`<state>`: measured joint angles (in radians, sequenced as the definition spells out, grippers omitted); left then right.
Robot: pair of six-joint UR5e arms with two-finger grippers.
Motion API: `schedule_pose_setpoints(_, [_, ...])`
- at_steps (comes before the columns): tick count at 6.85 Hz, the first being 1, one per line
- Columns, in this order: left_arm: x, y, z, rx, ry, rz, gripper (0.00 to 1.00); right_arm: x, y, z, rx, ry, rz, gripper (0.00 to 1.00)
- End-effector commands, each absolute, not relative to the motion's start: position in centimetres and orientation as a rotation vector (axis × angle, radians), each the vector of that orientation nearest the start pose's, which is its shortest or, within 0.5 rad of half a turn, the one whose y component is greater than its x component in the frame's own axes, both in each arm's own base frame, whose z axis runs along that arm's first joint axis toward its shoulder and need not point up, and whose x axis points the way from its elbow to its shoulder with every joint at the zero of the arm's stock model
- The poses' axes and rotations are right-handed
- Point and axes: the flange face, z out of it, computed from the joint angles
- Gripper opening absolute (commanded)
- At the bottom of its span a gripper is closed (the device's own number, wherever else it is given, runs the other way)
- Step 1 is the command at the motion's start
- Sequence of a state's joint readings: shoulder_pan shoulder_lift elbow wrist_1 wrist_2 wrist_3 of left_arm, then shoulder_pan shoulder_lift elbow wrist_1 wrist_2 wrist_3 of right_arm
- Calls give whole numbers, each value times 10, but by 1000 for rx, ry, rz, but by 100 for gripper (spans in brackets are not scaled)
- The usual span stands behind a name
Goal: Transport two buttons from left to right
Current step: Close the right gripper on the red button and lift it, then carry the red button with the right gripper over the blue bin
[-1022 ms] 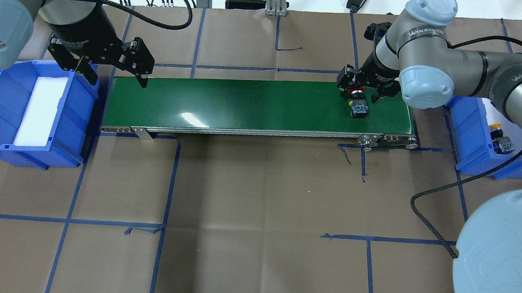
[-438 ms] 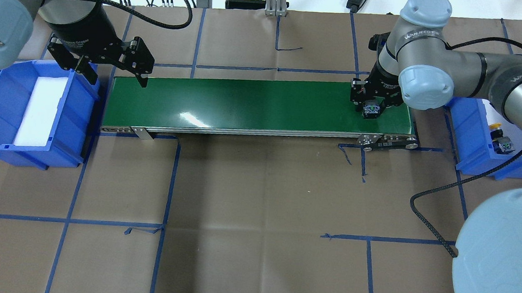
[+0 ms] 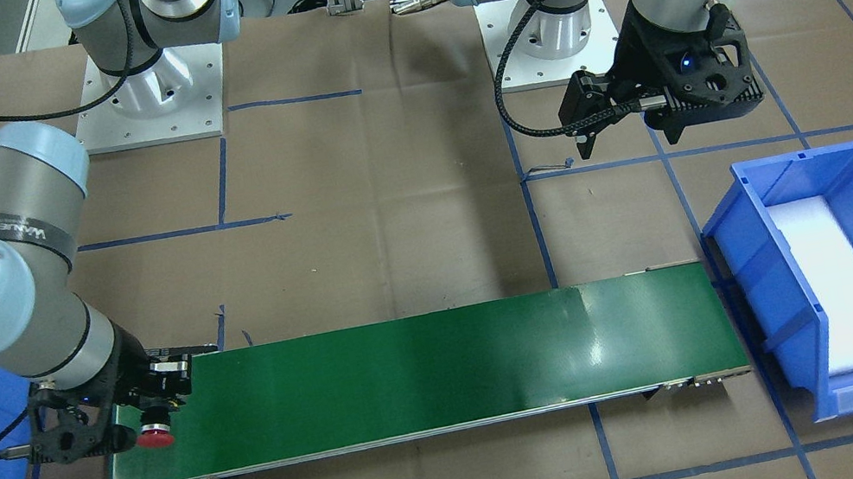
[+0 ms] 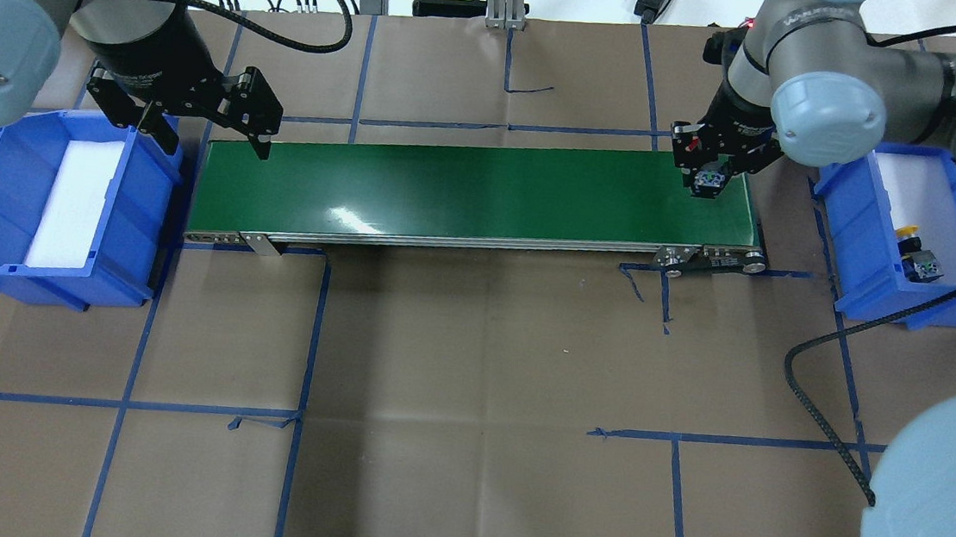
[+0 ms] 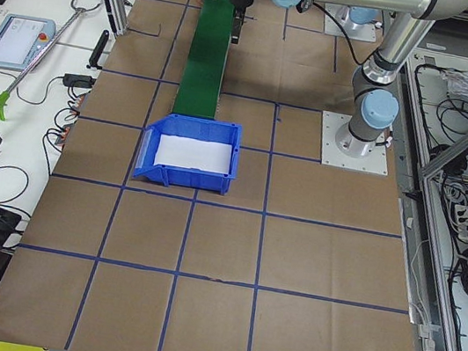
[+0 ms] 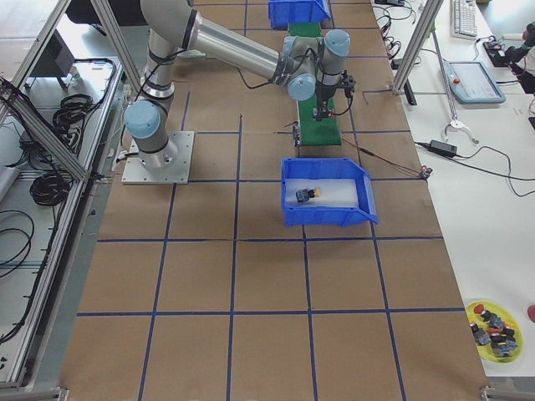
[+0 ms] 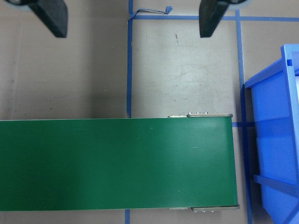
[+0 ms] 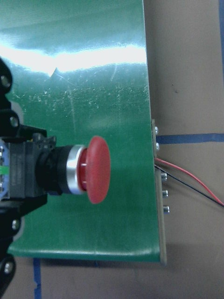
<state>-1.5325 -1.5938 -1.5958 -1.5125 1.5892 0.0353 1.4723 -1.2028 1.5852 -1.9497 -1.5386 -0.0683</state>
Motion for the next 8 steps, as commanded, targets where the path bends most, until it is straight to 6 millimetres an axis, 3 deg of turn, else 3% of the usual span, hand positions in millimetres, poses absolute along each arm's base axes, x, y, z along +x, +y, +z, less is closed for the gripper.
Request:
schedule_pose_setpoints(1, [-112, -507, 470, -5, 3121, -16, 100, -37, -618, 366, 3, 3126, -125, 2])
schedule_pose_setpoints(2, [-112, -507, 470, -5, 3123, -16, 100, -97, -621, 393, -8, 3149, -206, 3])
schedule_pose_setpoints(3, [-112, -508, 469, -5, 3123, -13, 100, -142, -627, 409, -74, 3174, -259, 3])
schedule_pose_setpoints(4, [-112, -507, 471, -5, 3123, -18, 100, -180, -630, 402, -141, 3198, -236, 3])
schedule_pose_setpoints(6, [-112, -507, 471, -5, 3121, -18, 100, -211, -645, 345, -179, 3169, -132, 3])
schedule_pose_setpoints(7, [-112, -507, 471, -5, 3121, -18, 100, -216, -654, 312, -177, 3148, -85, 3])
schedule_pose_setpoints(8, [-112, -507, 471, -7, 3121, -18, 100, -221, -661, 293, -172, 3149, -87, 4])
